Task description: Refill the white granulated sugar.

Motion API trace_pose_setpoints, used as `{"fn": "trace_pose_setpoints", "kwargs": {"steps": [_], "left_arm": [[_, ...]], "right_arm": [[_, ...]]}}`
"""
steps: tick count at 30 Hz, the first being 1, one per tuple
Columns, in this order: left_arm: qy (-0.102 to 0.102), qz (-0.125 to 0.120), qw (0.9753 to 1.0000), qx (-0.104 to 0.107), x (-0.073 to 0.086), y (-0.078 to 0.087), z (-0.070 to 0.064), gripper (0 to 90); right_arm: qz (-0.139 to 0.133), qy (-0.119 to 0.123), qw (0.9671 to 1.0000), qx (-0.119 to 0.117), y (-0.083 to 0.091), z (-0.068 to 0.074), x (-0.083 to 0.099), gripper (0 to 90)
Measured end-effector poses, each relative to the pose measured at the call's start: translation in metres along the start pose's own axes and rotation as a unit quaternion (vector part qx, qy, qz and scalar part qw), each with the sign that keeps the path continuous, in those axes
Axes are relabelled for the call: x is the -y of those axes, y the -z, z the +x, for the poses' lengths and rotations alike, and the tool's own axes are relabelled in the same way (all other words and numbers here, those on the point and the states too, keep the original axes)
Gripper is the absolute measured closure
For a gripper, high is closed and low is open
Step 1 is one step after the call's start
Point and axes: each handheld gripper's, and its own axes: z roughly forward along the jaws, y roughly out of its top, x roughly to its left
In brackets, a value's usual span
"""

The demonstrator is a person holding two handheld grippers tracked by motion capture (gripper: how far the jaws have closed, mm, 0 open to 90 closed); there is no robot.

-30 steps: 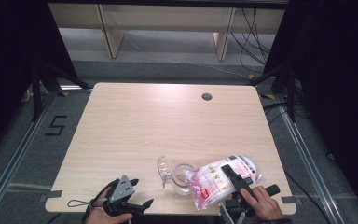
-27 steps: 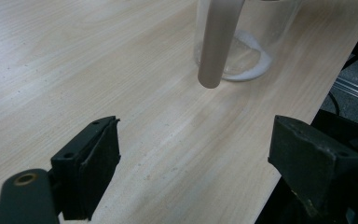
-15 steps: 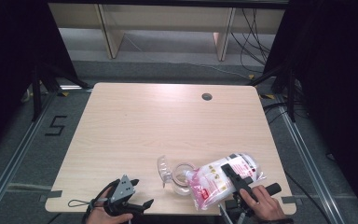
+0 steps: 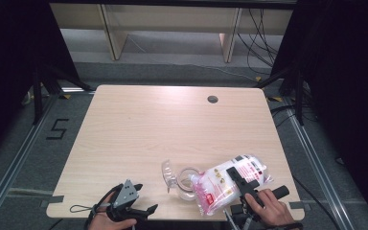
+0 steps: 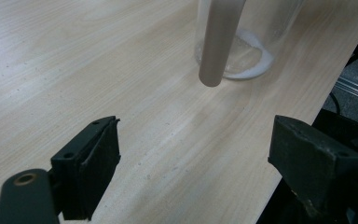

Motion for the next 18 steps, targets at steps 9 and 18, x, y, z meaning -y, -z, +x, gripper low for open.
{"fn": "trace_pose_setpoints", "kwargs": {"steps": [9, 18], "left_arm": [[0.0, 0.002, 1.0, -0.002, 0.0001, -0.0002, 0.0005, 15.8], [0.001, -0.002, 1.0, -0.002, 0.0, -0.0002, 0.0, 15.9]], "right_arm": [[0.004, 0.016, 0.9999, 0.003, -0.0003, -0.0045, 0.001, 50.4], [0.008, 0.014, 0.9999, -0.003, -0.0009, -0.0042, -0.0011, 50.6]]}}
